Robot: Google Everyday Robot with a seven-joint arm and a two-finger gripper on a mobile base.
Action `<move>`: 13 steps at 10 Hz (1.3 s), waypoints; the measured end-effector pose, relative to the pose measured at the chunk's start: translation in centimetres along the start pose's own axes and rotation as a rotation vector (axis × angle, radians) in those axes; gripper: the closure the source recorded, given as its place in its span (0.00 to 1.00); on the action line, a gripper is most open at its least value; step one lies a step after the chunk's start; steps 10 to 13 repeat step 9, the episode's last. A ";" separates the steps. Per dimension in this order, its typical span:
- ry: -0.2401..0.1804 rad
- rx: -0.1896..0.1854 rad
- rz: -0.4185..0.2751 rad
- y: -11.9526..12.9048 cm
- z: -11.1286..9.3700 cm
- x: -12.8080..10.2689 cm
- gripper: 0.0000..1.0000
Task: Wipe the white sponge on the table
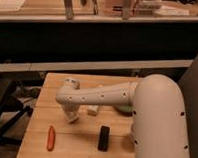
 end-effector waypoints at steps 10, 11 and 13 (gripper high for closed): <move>0.006 0.020 -0.037 -0.2 -0.6 -1.4 1.00; 0.006 0.020 -0.037 -0.2 -0.6 -1.4 1.00; 0.006 0.020 -0.037 -0.2 -0.6 -1.4 1.00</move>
